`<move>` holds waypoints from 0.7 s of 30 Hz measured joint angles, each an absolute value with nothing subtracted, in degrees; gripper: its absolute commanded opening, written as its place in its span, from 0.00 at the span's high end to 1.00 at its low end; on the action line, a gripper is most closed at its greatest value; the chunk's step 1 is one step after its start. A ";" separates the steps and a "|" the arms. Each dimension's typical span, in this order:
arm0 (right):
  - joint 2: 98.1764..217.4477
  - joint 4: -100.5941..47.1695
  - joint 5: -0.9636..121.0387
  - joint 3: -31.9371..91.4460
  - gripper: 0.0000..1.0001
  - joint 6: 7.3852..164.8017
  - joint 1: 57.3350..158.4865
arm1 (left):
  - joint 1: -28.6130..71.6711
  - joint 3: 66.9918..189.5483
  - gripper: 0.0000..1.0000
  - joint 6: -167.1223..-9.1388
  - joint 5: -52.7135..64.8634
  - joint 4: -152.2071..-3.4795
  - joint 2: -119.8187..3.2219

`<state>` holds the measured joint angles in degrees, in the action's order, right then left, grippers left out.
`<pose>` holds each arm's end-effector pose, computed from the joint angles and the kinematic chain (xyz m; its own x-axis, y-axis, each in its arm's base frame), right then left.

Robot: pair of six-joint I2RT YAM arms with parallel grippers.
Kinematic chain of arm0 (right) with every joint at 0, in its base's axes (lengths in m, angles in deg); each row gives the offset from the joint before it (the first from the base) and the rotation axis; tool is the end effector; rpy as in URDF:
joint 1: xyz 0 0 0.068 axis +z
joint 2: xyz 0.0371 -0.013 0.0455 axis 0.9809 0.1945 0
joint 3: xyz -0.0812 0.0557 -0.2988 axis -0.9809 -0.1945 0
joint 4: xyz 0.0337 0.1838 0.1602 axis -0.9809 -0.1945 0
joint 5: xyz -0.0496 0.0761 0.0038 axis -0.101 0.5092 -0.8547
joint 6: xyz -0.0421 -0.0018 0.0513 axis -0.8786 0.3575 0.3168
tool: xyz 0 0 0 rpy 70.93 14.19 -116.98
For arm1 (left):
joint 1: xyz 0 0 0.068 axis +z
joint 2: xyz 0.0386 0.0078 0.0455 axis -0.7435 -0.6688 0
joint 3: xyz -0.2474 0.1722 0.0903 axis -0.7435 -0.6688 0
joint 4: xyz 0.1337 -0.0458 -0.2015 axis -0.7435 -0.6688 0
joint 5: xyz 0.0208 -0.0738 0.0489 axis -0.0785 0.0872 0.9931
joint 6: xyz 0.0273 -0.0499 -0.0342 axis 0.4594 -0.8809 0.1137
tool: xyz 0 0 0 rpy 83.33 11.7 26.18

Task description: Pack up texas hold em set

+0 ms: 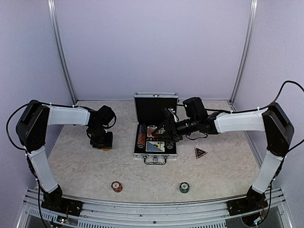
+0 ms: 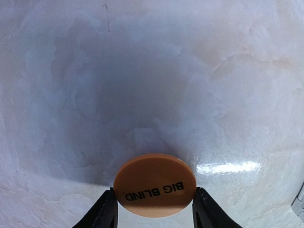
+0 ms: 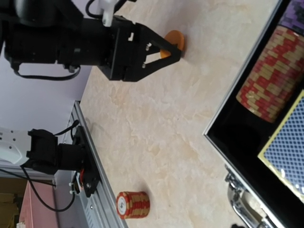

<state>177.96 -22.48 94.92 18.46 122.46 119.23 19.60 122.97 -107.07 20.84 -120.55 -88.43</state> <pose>0.2759 0.2819 0.2636 -0.9258 -0.1266 -0.3562 -0.3767 0.3850 0.8425 0.3034 -0.1575 0.1893 -0.9751 -0.0460 -0.2170 -0.0474 0.9989 0.0014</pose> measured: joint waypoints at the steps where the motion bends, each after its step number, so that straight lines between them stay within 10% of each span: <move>1: 177.96 -22.50 94.92 18.52 0.31 122.46 119.23 | 19.49 122.97 0.49 -107.03 20.84 -120.50 -88.06; 21: 182.84 -23.05 95.36 24.38 0.31 122.59 119.27 | 12.08 126.49 0.48 -106.44 20.60 -120.28 -83.62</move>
